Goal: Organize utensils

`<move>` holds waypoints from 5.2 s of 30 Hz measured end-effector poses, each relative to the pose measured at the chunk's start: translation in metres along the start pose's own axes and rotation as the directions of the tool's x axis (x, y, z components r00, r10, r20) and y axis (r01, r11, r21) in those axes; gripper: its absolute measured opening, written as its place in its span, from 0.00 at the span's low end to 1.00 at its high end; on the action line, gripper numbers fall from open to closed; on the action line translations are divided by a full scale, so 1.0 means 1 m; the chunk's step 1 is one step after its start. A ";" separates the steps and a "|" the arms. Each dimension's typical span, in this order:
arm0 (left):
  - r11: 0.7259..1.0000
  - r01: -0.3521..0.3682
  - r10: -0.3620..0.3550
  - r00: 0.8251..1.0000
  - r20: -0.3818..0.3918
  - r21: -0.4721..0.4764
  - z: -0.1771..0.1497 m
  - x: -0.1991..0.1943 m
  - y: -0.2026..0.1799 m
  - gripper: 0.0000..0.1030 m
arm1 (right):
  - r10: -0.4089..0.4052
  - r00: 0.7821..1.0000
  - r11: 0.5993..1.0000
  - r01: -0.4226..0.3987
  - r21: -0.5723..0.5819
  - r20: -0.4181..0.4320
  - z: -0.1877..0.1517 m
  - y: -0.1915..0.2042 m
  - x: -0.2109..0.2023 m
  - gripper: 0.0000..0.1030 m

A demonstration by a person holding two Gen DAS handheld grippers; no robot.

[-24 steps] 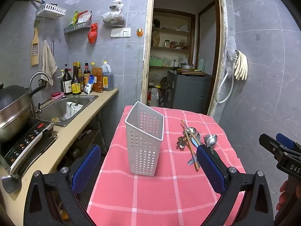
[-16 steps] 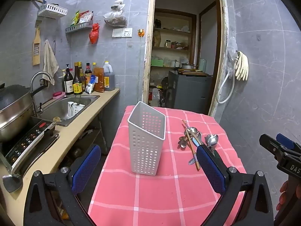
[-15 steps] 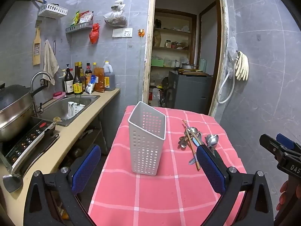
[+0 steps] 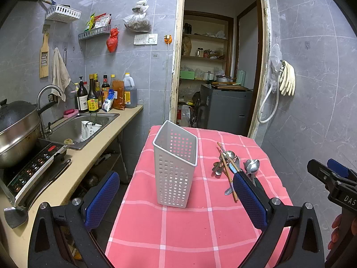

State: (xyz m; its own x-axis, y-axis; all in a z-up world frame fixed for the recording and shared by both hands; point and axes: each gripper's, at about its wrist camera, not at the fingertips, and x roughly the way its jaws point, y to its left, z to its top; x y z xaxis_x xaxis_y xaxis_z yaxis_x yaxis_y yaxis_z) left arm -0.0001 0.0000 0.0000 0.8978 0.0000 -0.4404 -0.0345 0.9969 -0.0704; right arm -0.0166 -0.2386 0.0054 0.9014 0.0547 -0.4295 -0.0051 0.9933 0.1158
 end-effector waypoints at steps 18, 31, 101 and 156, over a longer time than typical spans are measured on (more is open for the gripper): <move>1.000 -0.001 0.001 1.000 -0.002 0.002 0.000 0.000 0.000 0.99 | 0.001 1.000 1.000 -0.001 0.004 -0.006 0.001 -0.002 0.003 0.99; 1.000 -0.004 0.004 1.000 -0.003 0.005 0.000 0.000 0.000 0.99 | 0.003 1.000 1.000 -0.003 0.008 -0.011 -0.003 0.004 0.002 0.99; 0.922 0.388 -0.383 0.915 -0.127 0.017 0.068 0.078 -0.044 0.98 | -0.044 0.987 0.979 0.073 0.192 -0.152 0.017 -0.054 0.044 0.99; 0.916 0.087 -0.364 0.589 -0.721 -0.391 -0.010 0.372 -0.110 0.21 | 0.452 0.821 0.857 -0.291 0.425 -0.350 -0.050 -0.085 0.300 0.14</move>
State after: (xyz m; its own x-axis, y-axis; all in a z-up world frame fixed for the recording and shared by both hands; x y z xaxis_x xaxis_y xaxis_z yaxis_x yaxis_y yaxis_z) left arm 0.3336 -0.1107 -0.1653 0.2248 -0.4196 -0.8794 -0.1248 0.8827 -0.4531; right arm 0.2328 -0.3014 -0.1787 0.5860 0.5291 -0.6137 -0.0824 0.7924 0.6044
